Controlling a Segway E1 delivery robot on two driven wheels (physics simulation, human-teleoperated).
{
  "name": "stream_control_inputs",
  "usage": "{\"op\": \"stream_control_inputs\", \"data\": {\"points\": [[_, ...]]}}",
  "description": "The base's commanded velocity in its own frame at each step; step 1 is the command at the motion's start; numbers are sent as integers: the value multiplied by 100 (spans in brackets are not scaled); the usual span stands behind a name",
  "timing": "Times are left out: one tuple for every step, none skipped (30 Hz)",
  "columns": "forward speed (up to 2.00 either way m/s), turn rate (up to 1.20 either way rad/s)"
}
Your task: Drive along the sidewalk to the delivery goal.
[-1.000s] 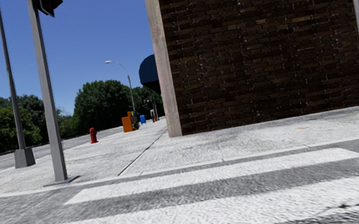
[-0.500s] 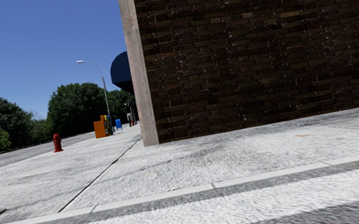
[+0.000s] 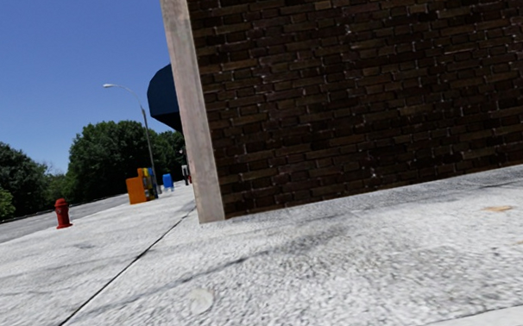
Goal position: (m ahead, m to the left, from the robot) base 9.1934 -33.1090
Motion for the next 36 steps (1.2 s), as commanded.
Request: {"op": "stream_control_inputs", "data": {"points": [[199, 0], [199, 0], [189, 0], [175, 0], [171, 0], [171, 0], [170, 0], [170, 0], [170, 0], [170, 0], [170, 0], [170, 0], [170, 0], [170, 0], [170, 0], [170, 0], [170, 0], [169, 0], [169, 0], [169, 0], [169, 0], [169, 0], [169, 0], [169, 0], [169, 0], [169, 0], [169, 0], [169, 0], [169, 0], [169, 0], [169, 0], [169, 0], [169, 0], [169, 0], [169, 0], [169, 0]]}}
